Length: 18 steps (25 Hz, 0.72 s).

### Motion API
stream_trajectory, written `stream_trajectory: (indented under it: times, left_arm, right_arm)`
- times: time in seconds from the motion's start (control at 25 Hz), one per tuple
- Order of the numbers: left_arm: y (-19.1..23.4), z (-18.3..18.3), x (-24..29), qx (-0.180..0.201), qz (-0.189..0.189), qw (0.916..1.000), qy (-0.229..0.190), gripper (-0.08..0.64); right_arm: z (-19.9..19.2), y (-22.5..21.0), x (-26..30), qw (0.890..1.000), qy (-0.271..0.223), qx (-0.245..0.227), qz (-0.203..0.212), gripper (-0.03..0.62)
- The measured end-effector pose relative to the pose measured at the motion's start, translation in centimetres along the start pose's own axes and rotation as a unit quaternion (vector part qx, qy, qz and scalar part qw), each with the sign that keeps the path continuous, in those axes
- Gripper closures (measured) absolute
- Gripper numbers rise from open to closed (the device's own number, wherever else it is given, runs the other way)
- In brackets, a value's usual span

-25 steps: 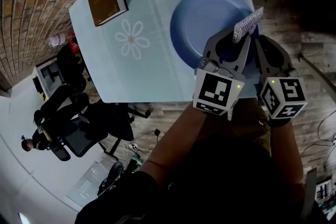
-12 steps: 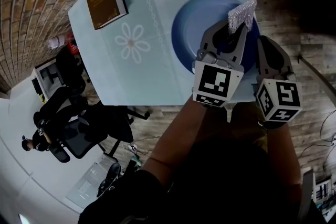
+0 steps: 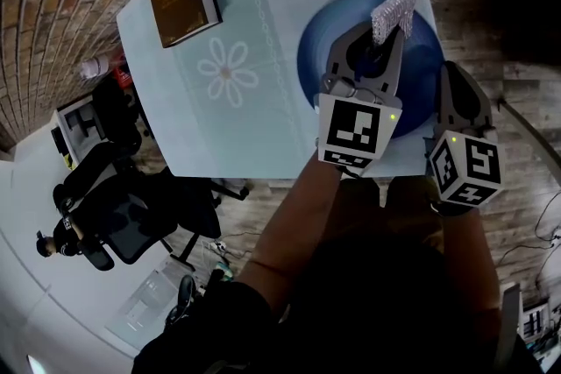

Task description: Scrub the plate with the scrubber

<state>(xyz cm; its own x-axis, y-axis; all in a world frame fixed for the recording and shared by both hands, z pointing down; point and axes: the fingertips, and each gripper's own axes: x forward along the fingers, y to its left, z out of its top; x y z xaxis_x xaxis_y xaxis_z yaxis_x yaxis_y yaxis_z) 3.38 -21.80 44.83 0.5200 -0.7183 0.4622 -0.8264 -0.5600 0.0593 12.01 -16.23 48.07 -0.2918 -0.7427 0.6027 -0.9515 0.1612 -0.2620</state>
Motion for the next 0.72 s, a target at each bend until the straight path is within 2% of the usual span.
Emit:
stream_trajectory:
  times: [0.36, 0.72]
  left_arm:
    - [4.5, -0.3, -1.5, 0.019, 0.049, 0.9986, -0.002, 0.481]
    - [7.5, -1.5, -4.6, 0.058, 0.080, 0.9948, 0.024, 0.482]
  right_arm:
    - [0.1, 0.1, 0.3, 1.000, -0.002, -0.004, -0.017, 0.549]
    - [0.2, 0.1, 0.6, 1.000, -0.003, -0.008, -0.024, 0.549]
